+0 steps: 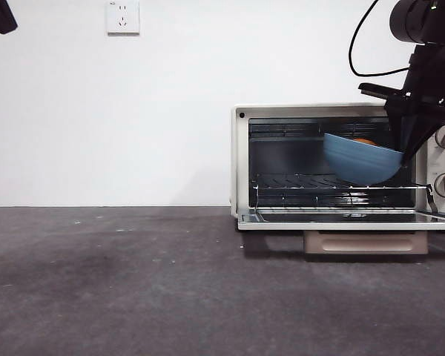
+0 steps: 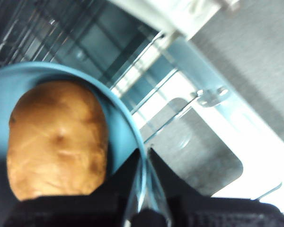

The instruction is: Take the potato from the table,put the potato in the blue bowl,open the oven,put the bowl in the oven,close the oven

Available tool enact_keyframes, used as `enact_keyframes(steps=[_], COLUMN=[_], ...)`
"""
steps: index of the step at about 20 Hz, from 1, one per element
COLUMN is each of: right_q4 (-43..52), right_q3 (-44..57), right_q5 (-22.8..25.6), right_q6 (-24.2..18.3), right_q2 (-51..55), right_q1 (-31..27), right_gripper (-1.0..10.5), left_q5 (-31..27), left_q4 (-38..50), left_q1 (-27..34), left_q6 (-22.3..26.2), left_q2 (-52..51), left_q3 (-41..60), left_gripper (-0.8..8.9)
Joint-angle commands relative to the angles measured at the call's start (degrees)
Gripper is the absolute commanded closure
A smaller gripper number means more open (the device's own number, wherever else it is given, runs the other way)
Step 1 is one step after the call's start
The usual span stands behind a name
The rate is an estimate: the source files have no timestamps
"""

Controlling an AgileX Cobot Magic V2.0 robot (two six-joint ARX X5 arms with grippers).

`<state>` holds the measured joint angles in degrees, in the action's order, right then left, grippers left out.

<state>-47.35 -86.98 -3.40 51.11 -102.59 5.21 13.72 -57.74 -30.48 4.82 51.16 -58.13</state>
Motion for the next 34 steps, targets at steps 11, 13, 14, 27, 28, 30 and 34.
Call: enact_keyframes(steps=[11, 13, 14, 27, 28, 30, 34], right_q4=[3.21, 4.13, 4.5, 3.8, 3.28, 2.1, -0.9], right_q3=[0.04, 0.02, 0.0, -0.02, -0.02, -0.02, -0.02], right_q5=[-0.28, -0.5, -0.52, -1.09, -1.09, -1.09, -0.66], right_q6=[0.33, 0.31, 0.33, -18.16, -21.46, -26.69, -35.26], right_q2=[-0.5, -0.02, 0.42, 19.04, 21.77, 26.16, 34.25], right_q1=[0.09, 0.09, 0.07, 0.07, 0.07, 0.07, 0.07], right_gripper=[7.4, 7.4, 7.4, 7.6, 7.6, 7.6, 7.6], left_q5=[0.22, 0.22, 0.22, 6.1, 9.27, 13.0, 18.03], left_q4=[0.13, 0.02, -0.02, 9.01, 10.73, 13.84, 20.65], left_q1=[0.17, 0.17, 0.17, 0.2, 0.2, 0.2, 0.17], left_q6=[1.38, 1.38, 1.38, -3.54, -4.66, -6.43, -10.84], left_q2=[-0.04, -0.04, -0.07, 3.43, 5.31, 8.81, 16.87], left_q3=[0.44, 0.44, 0.44, 0.44, 0.42, 0.42, 0.39], left_gripper=[8.19, 8.19, 8.19, 8.2, 8.2, 8.19, 8.19])
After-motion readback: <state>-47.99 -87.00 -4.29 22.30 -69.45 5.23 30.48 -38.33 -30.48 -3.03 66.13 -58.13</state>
